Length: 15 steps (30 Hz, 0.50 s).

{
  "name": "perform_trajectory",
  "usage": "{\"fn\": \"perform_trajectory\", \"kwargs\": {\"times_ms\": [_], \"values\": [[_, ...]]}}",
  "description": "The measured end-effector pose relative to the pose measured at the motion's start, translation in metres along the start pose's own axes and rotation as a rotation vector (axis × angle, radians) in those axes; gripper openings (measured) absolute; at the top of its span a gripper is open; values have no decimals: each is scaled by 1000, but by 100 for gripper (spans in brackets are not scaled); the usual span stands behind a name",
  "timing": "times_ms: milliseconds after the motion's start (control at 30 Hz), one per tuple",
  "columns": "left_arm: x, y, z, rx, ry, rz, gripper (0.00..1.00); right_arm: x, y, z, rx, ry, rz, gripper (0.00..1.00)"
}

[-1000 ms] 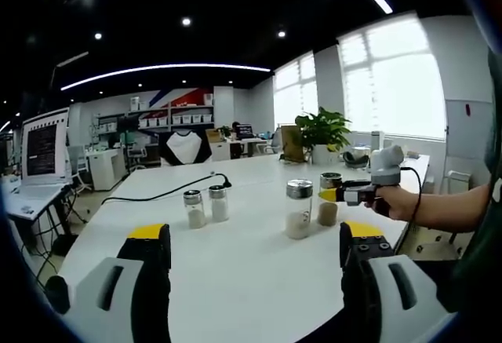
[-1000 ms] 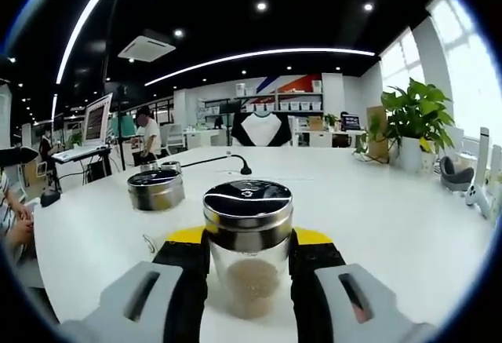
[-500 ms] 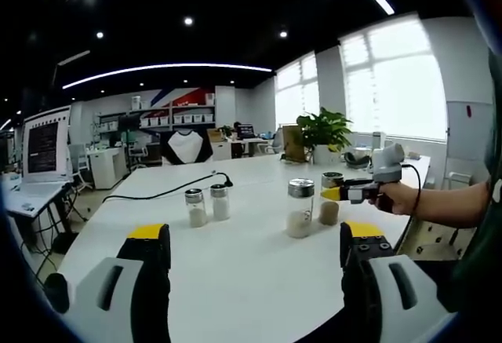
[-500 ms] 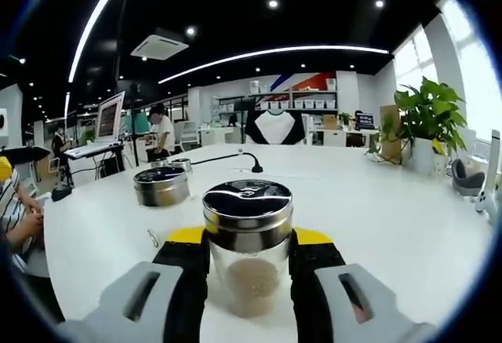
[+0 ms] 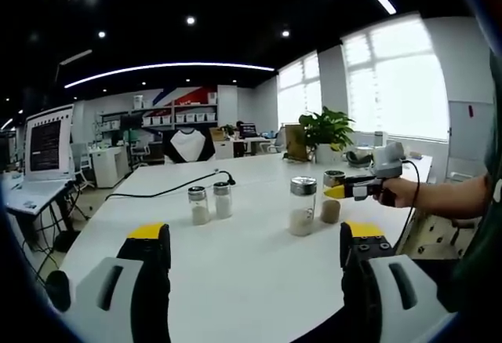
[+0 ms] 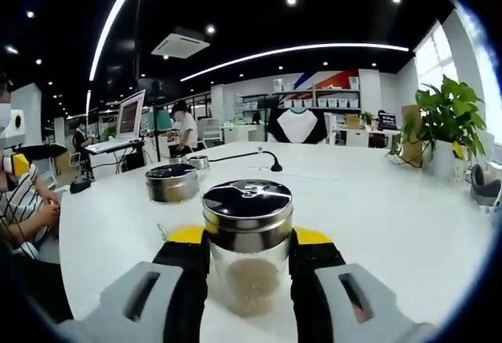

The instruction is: Rotate the seasoning bottle until the label or dispensing opening points toward the visible target arrow and the bottle remains upright within the marked orientation range

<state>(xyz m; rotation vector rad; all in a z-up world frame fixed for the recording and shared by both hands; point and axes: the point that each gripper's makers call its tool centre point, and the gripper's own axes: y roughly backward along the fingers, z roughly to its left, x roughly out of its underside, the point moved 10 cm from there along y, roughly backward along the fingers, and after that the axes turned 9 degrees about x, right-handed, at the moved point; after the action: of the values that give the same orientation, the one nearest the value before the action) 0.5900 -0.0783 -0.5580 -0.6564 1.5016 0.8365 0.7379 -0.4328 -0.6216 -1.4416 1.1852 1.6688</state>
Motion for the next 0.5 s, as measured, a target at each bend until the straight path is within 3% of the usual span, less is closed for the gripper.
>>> {"fn": "perform_trajectory", "kwargs": {"times_ms": [500], "values": [[0, 2, -1, -5, 2, 0, 94, -4, -3, -6, -148, 36, 27, 38]]}}
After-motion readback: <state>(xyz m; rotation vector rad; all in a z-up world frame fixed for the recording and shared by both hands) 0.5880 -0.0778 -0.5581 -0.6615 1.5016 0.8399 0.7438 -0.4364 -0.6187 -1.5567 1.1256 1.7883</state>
